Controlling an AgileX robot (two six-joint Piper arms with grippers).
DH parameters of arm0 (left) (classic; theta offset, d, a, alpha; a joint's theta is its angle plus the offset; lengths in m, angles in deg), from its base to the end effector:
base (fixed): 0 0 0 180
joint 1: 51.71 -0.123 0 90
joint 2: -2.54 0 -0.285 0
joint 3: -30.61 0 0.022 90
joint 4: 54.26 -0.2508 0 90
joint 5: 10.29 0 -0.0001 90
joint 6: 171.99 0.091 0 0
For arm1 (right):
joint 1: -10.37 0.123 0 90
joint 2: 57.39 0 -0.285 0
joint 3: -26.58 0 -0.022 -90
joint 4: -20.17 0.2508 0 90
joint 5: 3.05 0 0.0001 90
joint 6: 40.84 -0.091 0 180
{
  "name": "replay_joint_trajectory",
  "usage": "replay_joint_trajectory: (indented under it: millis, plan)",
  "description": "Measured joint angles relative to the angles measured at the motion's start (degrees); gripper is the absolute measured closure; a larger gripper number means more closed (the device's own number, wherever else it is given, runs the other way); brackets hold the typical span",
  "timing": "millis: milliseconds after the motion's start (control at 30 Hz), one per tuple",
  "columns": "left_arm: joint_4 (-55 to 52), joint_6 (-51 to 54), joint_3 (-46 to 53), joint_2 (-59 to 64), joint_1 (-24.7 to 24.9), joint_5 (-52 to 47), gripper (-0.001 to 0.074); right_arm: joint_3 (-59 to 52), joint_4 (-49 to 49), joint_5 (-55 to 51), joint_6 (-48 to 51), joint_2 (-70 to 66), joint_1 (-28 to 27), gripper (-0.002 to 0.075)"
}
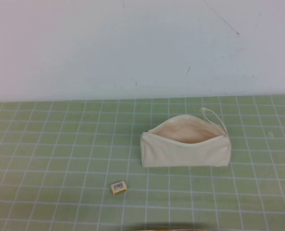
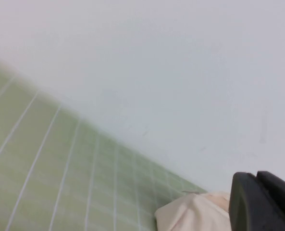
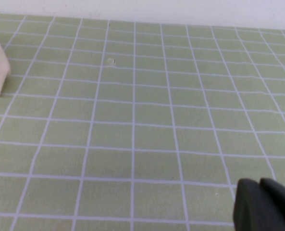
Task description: Put eraser into pencil case
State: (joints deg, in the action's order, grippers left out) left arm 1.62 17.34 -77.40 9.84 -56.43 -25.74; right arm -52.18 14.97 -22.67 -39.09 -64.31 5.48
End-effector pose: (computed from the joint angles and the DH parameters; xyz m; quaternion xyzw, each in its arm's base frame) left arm 0.0498 -0.0161 0.2303 -0.2214 0.6594 -0.3215 0.6425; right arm 0.0528 -0.0073 0.1742 -0.0030 0.7945 -0.0731 0.6028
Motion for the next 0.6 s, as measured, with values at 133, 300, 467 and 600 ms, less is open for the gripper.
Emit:
replay_joint_trajectory:
  millis: [133,300,467,600]
  plan:
    - [-5.02,9.89,-11.01,6.47,0.55,-8.21,0.0738,0.00,0.00,0.00,0.00,0.00,0.00,0.0727]
    - [-15.83,12.91,-23.29,23.06,0.55,-21.28,0.0738,0.00,0.00,0.00,0.00,0.00,0.00,0.0727]
    - [-18.11,20.24,-38.74,43.88,0.60,-30.53,0.0738,0.00,0.00,0.00,0.00,0.00,0.00,0.0727]
    - [-20.90,22.46,-46.71,56.38,4.95,-31.13,0.0737,0.00,0.00,0.00,0.00,0.00,0.00,0.0727]
